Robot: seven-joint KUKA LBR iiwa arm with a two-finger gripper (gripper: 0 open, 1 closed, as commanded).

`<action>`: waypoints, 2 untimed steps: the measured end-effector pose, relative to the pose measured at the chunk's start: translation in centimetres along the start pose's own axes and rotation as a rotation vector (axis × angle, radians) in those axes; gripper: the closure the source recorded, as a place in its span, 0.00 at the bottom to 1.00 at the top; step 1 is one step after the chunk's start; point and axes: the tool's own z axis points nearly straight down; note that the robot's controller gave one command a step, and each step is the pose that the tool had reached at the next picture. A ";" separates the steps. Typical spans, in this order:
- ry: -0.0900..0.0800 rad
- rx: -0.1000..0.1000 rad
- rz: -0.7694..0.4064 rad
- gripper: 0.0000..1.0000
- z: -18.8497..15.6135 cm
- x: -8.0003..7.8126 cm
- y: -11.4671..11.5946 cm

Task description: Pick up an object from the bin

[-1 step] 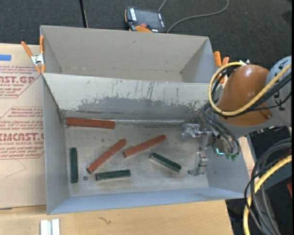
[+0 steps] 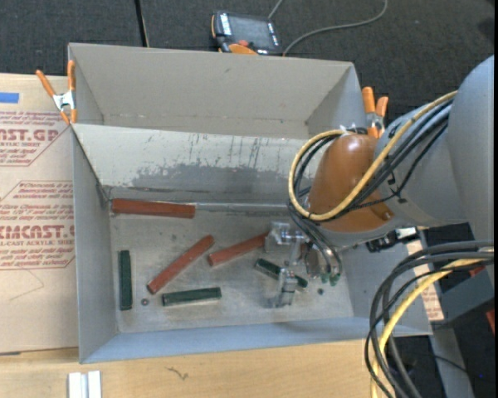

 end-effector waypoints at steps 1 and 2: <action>-0.006 0.003 0.004 1.00 -0.4 -0.2 -0.4; -0.008 0.002 -0.241 1.00 0.6 2.3 13.3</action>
Offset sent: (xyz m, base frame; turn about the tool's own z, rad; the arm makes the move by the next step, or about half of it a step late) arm 0.0000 0.0000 0.0000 0.0000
